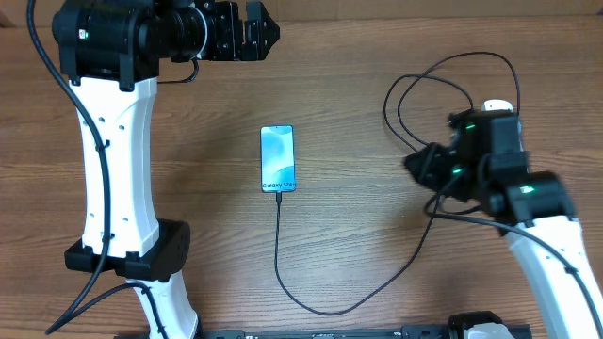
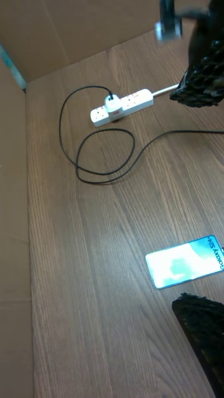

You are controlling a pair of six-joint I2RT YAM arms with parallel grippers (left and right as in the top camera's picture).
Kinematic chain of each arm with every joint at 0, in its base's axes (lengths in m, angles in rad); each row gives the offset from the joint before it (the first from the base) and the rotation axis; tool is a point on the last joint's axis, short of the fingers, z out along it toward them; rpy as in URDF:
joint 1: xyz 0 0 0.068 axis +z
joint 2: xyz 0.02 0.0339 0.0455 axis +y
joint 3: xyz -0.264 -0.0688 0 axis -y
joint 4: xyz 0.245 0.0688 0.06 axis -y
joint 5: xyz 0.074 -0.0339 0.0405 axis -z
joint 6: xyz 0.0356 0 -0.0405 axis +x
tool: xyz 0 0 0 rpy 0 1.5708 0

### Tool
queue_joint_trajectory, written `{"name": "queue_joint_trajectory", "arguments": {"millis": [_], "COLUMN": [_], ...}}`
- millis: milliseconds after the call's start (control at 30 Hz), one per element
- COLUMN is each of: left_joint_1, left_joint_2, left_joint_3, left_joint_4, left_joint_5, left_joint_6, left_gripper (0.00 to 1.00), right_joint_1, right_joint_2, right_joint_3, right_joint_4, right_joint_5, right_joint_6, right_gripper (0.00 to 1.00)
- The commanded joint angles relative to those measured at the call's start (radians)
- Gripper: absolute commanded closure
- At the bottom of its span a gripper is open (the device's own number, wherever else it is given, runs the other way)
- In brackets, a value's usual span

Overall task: Plug charger to phone and switch on socket
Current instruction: 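Open the left gripper and lift it off the phone, then move the right gripper to the power strip's switch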

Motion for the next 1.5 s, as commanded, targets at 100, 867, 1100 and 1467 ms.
{"name": "queue_joint_trajectory", "arguments": {"millis": [100, 867, 1100, 1467], "left_joint_1": [0.003, 0.003, 0.003, 0.003], "left_joint_2": [0.006, 0.006, 0.006, 0.006], "left_joint_3": [0.013, 0.013, 0.013, 0.013], "left_joint_4": [0.001, 0.001, 0.001, 0.001], "left_joint_5": [0.022, 0.018, 0.018, 0.018], "left_joint_6": [0.008, 0.008, 0.008, 0.008], "left_gripper": [0.0, 0.01, 0.0, 0.01], "right_joint_1": [-0.19, -0.803, -0.874, -0.935], "right_joint_2": [-0.022, 0.284, 0.448, 0.57], "right_joint_3": [0.177, 0.229, 0.227, 0.053], "right_joint_4": [-0.12, 0.078, 0.176, 0.498], "right_joint_5": [0.0, -0.454, -0.52, -0.541], "right_joint_6": [-0.098, -0.138, -0.108, 0.05], "right_gripper": [0.96, 0.96, 0.96, 0.96]}}
